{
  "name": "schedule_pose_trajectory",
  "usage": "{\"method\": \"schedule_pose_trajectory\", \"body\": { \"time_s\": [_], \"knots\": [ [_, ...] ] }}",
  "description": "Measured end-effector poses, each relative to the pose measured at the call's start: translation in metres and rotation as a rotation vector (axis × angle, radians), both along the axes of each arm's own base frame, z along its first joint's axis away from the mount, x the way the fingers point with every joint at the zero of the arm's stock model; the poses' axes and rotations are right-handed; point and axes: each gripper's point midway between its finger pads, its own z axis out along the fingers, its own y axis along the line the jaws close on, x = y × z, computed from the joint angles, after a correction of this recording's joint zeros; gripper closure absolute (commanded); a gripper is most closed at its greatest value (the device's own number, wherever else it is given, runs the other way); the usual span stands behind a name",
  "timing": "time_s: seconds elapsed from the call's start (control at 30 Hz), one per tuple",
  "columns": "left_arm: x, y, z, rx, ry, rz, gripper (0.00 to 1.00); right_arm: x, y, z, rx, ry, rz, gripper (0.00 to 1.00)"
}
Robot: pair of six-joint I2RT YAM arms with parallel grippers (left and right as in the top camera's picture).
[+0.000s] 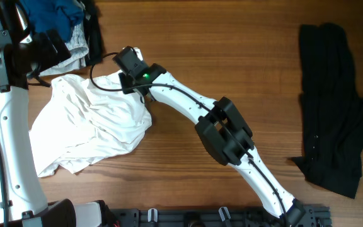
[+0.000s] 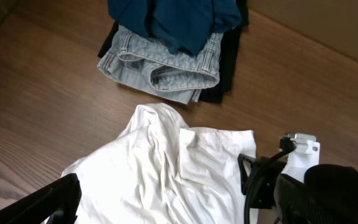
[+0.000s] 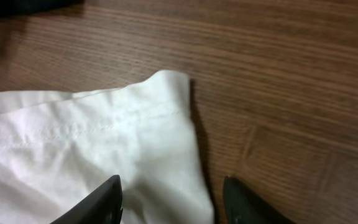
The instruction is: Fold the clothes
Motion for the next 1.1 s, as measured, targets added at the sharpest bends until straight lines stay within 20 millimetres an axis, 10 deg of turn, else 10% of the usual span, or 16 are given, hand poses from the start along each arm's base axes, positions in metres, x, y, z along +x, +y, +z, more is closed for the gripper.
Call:
{"method": "schedule_pose_trajectory", "body": {
  "time_s": [0.1, 0.37, 0.5, 0.77, 0.83, 0.9, 1.1],
  "knots": [
    [0.0, 0.0, 0.0, 0.0, 0.0, 0.0, 0.0, -0.007, 0.007, -0.002, 0.027, 0.034, -0.016, 0.95],
    [-0.001, 0.0, -0.002, -0.002, 0.01, 0.0, 0.0, -0.016, -0.001, -0.004, 0.047, 0.155, -0.014, 0.96],
    [0.0, 0.0, -0.004, -0.003, 0.016, 0.0, 0.0, 0.005, -0.064, 0.007, 0.005, 0.275, -0.02, 0.96],
    [0.011, -0.001, -0.017, -0.027, 0.037, -0.005, 0.0, 0.088, -0.233, 0.099, 0.163, 0.243, -0.125, 0.96],
    [0.018, -0.002, -0.026, -0.041, 0.051, -0.009, 0.0, 0.092, -0.255, 0.107, 0.185, 0.235, -0.1, 0.3],
    [0.024, -0.003, -0.035, -0.052, 0.069, -0.014, 0.0, 0.086, -0.241, 0.107, 0.169, 0.223, -0.039, 0.0],
    [0.029, 0.003, -0.047, -0.065, 0.096, -0.003, 0.0, 0.028, -0.096, 0.103, 0.026, 0.097, 0.193, 0.0]
  ]
}}
